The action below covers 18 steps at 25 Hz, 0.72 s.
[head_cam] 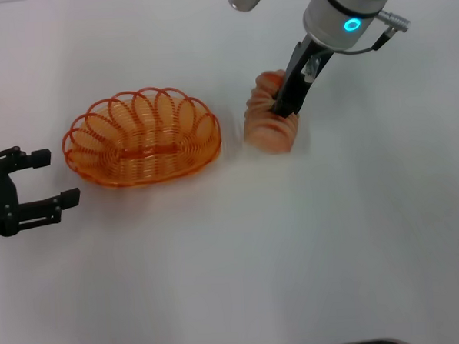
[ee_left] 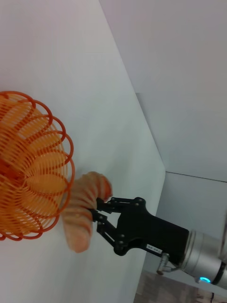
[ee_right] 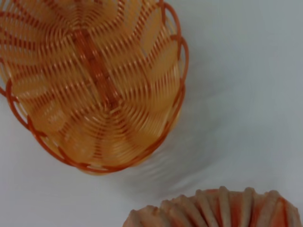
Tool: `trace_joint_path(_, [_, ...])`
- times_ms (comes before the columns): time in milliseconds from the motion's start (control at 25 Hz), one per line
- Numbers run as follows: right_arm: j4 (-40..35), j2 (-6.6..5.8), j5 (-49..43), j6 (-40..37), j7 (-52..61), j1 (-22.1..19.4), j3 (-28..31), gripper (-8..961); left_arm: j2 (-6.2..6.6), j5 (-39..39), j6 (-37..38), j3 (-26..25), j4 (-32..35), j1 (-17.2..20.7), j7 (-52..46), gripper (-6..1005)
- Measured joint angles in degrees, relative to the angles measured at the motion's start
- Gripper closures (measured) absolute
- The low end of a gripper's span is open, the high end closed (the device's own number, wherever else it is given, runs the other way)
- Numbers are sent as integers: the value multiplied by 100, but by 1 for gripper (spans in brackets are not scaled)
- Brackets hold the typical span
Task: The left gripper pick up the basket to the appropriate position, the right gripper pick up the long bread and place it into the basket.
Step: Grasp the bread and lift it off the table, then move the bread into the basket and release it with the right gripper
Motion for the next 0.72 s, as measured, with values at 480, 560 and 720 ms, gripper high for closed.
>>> trace_joint_path(480, [-901, -42, 9, -185, 30, -354, 49, 761, 9, 0, 55, -52, 16, 2, -9, 185])
trace_joint_path(560, [-1174, -56, 10, -205, 9, -435, 116, 762, 14, 0, 90, -52, 16, -9, -19, 185])
trace_joint_path(720, [-1470, -89, 20, -266, -206, -461, 381, 764, 37, 1, 113, -53, 20, -34, -63, 186])
